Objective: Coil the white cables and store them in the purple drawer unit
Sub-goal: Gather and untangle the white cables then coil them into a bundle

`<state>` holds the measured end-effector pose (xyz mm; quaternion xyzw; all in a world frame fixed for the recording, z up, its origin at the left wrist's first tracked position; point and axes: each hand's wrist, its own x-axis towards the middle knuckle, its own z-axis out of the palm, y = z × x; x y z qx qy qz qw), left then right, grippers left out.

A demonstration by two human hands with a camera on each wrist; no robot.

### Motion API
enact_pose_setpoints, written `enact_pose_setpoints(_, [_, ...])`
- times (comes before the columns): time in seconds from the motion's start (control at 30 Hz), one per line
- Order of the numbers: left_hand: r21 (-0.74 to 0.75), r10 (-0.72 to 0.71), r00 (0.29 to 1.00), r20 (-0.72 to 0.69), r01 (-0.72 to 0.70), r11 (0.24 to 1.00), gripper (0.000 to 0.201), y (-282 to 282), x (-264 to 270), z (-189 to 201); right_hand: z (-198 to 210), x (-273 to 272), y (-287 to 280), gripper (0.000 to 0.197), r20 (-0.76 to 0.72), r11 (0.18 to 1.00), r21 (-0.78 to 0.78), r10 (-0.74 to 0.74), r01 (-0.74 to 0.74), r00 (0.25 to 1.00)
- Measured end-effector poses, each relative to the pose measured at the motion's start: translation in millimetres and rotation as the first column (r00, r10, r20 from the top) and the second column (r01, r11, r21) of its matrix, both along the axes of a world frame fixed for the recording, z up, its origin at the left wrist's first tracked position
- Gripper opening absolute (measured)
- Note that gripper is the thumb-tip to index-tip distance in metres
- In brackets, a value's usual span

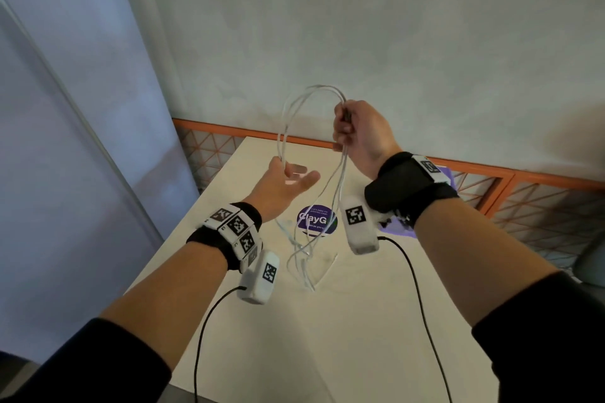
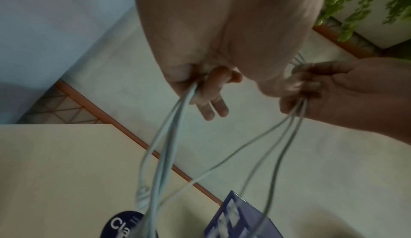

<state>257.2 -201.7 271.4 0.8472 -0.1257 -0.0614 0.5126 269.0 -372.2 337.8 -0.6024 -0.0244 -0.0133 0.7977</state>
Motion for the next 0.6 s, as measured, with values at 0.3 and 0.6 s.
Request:
enact_pose_setpoints(0.3, [-0.139, -0.010, 0.998, 0.065, 0.019, 0.990, 0.031, -26, -12, 0, 36, -5, 21, 0.028, 0.046, 0.985, 0.124, 0.114, -0.119, 0.992])
enact_pose_setpoints(0.6, [0.016, -0.160, 0.979, -0.128, 0.164, 0.986, 0.032, 22, -16, -23, 55, 4, -29, 0.028, 0.378, 0.536, -0.772, -0.045, 0.341, 0.925])
